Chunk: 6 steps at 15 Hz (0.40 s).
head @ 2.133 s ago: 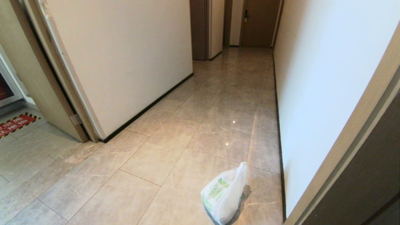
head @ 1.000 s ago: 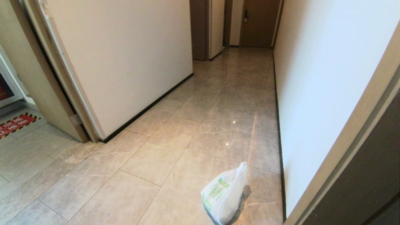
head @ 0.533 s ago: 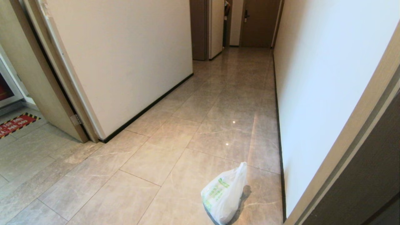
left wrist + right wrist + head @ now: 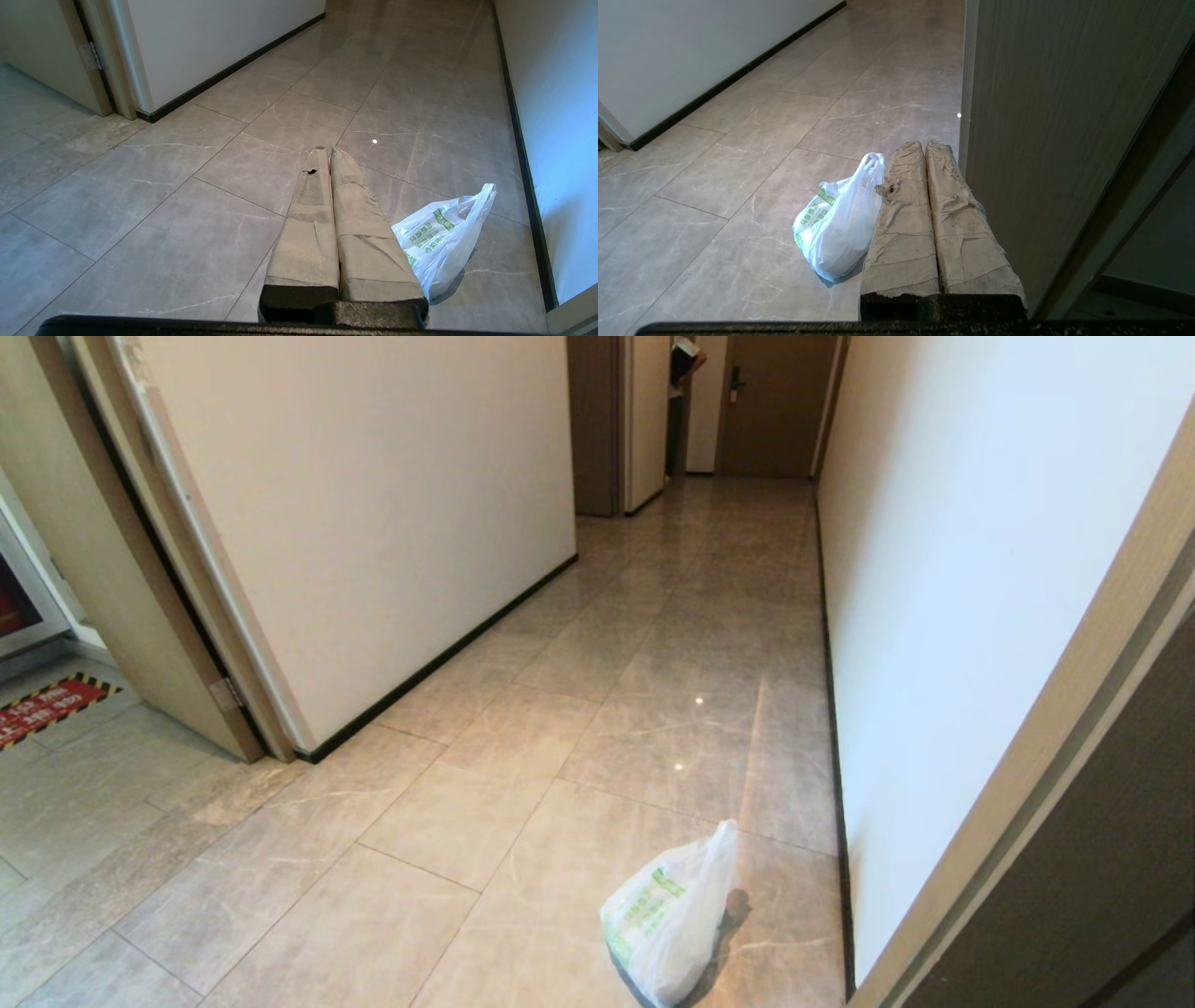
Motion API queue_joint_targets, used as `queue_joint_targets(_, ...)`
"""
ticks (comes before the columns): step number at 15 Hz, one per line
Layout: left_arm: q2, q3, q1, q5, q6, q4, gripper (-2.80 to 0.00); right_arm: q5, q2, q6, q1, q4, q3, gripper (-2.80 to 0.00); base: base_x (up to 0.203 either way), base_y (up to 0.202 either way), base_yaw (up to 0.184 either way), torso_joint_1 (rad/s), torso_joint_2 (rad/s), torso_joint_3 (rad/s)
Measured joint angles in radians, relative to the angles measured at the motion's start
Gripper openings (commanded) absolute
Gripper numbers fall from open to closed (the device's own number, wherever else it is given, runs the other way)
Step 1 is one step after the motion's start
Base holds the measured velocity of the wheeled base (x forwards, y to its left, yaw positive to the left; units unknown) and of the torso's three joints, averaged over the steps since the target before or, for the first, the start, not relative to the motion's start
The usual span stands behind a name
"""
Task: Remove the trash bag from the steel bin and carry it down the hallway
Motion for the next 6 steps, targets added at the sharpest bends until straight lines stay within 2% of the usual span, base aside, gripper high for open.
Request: queue_joint_targets(6,0.000,0.000,0.000,0.000,0.001,0.000,-2.80,0.001,0.000,0.007,0.000,-0.001,0.000,-2.80,0.000,0.000,0.000,0.000,0.00,0.000)
